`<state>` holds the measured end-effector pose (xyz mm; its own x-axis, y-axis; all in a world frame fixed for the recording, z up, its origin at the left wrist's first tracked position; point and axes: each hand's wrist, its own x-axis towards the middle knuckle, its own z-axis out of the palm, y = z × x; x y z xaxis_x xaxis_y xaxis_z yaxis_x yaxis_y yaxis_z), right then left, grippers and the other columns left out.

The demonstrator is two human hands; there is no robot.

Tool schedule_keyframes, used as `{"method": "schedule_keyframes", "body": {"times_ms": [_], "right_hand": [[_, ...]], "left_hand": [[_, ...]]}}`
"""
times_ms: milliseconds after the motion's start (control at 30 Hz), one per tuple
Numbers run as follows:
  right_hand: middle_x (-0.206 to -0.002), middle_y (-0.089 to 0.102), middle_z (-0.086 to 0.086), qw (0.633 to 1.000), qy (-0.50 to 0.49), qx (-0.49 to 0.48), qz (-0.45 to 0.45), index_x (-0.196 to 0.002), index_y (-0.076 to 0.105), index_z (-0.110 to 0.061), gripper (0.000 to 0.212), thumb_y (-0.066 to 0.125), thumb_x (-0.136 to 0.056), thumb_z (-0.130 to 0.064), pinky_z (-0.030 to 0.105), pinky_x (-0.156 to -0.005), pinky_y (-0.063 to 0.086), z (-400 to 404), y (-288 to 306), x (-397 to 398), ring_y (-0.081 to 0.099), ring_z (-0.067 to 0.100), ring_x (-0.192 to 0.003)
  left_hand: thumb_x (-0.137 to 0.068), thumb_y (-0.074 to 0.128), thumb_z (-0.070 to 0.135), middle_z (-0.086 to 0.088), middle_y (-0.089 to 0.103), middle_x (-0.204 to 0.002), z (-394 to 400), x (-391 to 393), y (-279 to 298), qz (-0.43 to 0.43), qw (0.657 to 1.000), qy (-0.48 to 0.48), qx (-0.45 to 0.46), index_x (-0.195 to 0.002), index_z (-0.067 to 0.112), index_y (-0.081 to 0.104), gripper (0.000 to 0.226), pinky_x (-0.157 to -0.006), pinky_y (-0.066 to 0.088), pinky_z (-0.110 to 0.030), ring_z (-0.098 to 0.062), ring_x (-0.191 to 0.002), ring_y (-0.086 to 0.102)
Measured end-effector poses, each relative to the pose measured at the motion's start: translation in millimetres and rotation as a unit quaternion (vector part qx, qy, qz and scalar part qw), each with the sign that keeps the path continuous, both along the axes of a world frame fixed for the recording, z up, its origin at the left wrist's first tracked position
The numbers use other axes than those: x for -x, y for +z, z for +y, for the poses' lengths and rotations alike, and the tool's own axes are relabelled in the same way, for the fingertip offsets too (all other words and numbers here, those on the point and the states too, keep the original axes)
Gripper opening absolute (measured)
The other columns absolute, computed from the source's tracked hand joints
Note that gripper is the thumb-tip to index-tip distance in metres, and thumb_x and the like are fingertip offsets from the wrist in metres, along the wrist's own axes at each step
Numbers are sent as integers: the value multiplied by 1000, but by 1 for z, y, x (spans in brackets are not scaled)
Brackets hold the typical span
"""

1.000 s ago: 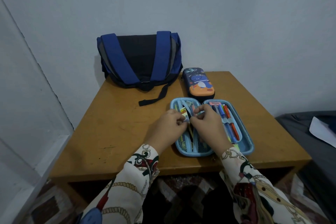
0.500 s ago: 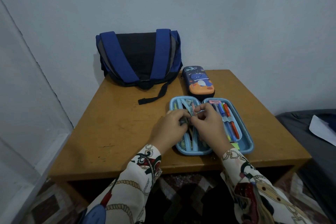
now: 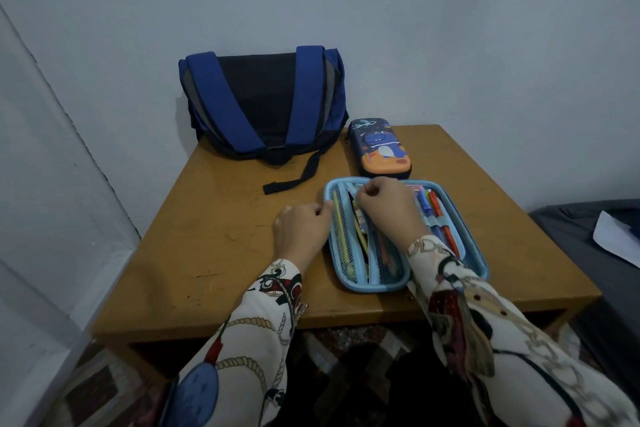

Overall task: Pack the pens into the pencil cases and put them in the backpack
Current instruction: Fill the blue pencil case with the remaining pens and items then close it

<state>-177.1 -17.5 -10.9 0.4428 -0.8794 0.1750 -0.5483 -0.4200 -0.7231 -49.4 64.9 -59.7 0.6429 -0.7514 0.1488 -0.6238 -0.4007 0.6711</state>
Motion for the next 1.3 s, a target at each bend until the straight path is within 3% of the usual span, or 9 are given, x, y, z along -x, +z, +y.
{"method": "schedule_keyframes", "body": {"times_ms": [67, 200, 300, 500, 800, 900, 1033, 1300], "right_hand": [[-78, 66, 6, 1000, 5, 10, 22, -85, 67, -6, 18, 57, -94, -17, 27, -65, 44, -8, -1, -14, 60, 19, -73], [-87, 69, 16, 997, -12, 41, 67, -90, 70, 1, 20, 58, -92, -15, 34, -72, 52, -21, -3, -32, 65, 30, -83], [-80, 64, 14, 994, -19, 29, 102, -81, 63, 1, 20, 60, -90, -17, 33, -68, 49, -25, 2, -38, 63, 32, -81], [-67, 47, 3, 989, -14, 14, 146, -67, 41, -12, 32, 60, -92, -20, 30, -61, 37, -21, 8, -42, 53, 26, -72], [-68, 50, 4, 981, 0, 11, 196, -67, 44, -12, 32, 60, -91, -28, 30, -62, 40, -14, 15, -37, 55, 26, -72], [-69, 49, 2, 977, 5, 4, 211, -69, 44, -13, 30, 61, -90, -27, 29, -57, 37, -9, 19, -30, 53, 23, -72], [-64, 41, 0, 976, 13, 1, 219, -65, 39, -15, 34, 60, -89, -26, 27, -51, 30, -2, 22, -21, 41, 16, -57], [-69, 55, 0, 964, 35, -5, 263, -71, 46, -15, 27, 59, -90, -30, 31, -61, 43, 16, 27, -3, 50, 15, -62]], "left_hand": [[-95, 30, 63, -4, 65, -73, -2, -1, -3, -16, 1000, -9, -26, -57, 25, 49, 57, -109, 32, -44, -35, -105, 59], [-98, 32, 56, -2, 65, -81, 2, -1, -1, -28, 999, -24, -20, -66, 25, 52, 49, -107, 29, -42, -33, -111, 53], [-98, 33, 54, 0, 65, -90, 4, 2, 1, -24, 999, -31, -19, -77, 27, 60, 43, -107, 31, -47, -33, -121, 47], [-98, 34, 52, 3, 58, -77, 2, -2, -5, -29, 999, -32, 10, -69, 26, 55, 44, -105, 33, -46, -33, -110, 53], [-98, 37, 47, 6, 51, -59, -1, -1, -6, -36, 999, -23, 18, -59, 21, 48, 48, -112, 25, -42, -32, -95, 59], [-98, 38, 45, 4, 53, -58, 0, 0, -5, -46, 998, -23, 19, -58, 20, 47, 48, -110, 27, -41, -29, -88, 58], [-98, 37, 46, 2, 55, -61, -1, -1, -5, -57, 998, -22, 21, -59, 21, 48, 48, -106, 31, -41, -29, -84, 58], [-98, 38, 42, 1, 53, -64, 3, 3, 1, -55, 998, -27, 11, -62, 20, 48, 44, -95, 35, -41, -25, -89, 51]]}}
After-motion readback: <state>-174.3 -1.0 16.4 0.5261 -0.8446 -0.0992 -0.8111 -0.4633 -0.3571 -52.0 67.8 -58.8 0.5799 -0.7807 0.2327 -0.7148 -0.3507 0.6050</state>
